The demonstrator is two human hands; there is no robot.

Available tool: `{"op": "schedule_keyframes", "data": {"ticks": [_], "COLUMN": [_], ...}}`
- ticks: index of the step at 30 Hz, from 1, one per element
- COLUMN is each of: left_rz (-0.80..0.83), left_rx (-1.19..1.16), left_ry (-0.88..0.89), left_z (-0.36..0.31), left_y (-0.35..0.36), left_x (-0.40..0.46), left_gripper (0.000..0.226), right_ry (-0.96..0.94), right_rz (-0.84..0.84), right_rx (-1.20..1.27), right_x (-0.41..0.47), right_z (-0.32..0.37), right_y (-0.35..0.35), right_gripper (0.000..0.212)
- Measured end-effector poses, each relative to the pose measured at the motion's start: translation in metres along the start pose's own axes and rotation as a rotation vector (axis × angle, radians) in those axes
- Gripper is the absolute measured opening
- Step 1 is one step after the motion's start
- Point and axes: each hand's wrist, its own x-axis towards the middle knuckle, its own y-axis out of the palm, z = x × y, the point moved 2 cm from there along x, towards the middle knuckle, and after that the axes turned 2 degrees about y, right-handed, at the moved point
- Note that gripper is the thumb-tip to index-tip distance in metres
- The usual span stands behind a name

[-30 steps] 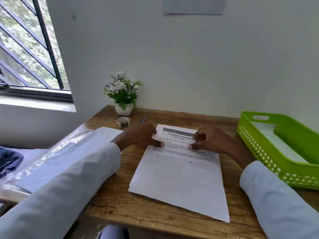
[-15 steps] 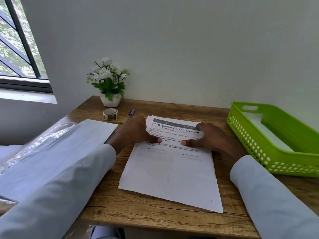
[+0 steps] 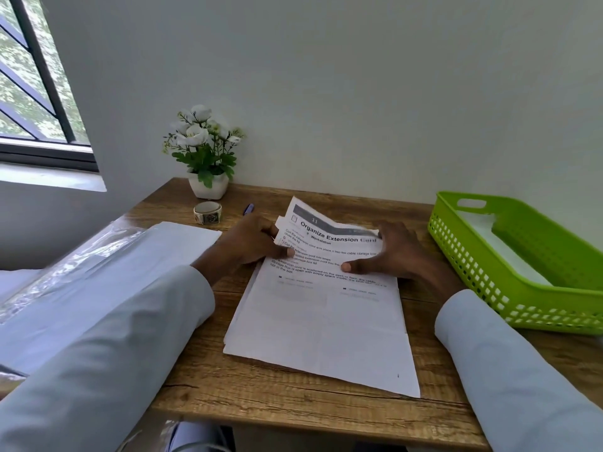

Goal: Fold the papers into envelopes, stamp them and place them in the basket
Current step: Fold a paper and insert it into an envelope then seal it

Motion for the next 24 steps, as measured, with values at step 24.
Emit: {"op": "schedule_keyframes", "data": {"ticks": [24], "left_rz": [-0.023], "left_rx": [-0.751], "left_ry": [0.08], "left_z": [0.014], "left_y": [-0.005], "left_x": [0.001], "left_gripper": [0.039], "right_ry": [-0.073], "right_rz": [0.173], "right_rx": [1.456], "right_x": [0.0], "right_z": [-0.009], "right_y": [0.012], "right_gripper": [0.053]}}
